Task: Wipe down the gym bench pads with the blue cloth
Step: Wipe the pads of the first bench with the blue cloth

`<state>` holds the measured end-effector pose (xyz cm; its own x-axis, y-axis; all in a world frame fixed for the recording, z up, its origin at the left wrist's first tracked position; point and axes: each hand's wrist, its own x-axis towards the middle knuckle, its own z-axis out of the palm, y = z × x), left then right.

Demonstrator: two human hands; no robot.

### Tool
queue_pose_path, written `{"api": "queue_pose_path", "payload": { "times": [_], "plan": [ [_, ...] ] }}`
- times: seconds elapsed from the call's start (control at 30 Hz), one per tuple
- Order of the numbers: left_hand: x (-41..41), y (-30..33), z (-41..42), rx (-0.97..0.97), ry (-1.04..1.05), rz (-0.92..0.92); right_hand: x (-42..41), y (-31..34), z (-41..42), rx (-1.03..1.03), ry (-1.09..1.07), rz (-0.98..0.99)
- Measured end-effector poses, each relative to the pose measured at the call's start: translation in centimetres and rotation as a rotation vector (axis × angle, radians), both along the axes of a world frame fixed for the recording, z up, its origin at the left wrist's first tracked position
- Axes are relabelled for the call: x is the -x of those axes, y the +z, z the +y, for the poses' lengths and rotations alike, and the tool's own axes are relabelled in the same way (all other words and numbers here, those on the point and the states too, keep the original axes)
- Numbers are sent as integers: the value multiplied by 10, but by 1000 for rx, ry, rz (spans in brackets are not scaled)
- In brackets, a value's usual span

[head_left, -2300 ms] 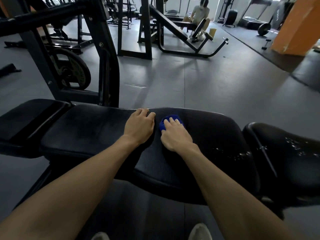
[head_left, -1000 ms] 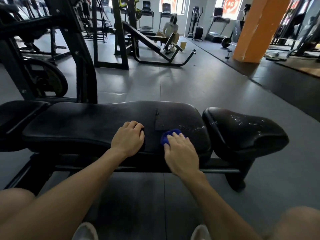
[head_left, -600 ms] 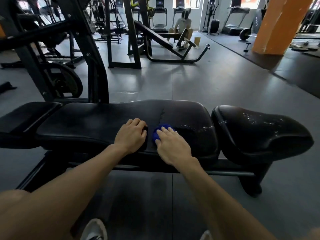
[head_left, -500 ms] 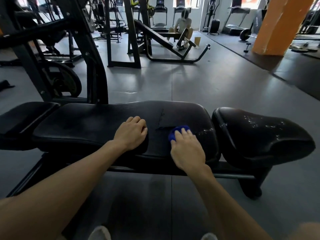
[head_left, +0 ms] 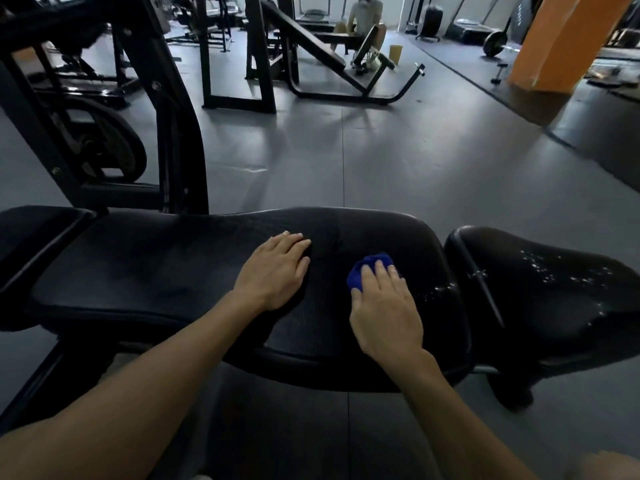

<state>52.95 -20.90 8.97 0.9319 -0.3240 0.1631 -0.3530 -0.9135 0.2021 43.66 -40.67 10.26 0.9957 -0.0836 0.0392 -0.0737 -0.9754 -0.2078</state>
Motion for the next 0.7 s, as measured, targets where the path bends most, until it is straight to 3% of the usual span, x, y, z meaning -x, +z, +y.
{"api": "queue_pose_path", "payload": {
  "times": [0.2,0.3,0.53,0.7],
  "plan": [
    [4,2,2,-8,2,-20,-46,-3,41,-38,261,-24],
    [8,2,3,30,-5,-20,-54,-1,38,-59,274,30],
    [40,-2,6,-22,46,59,73,0,54,-67,351,-47],
    [51,1,8,-32,36,57,-24,-7,37,-38,355,-10]
  ]
}}
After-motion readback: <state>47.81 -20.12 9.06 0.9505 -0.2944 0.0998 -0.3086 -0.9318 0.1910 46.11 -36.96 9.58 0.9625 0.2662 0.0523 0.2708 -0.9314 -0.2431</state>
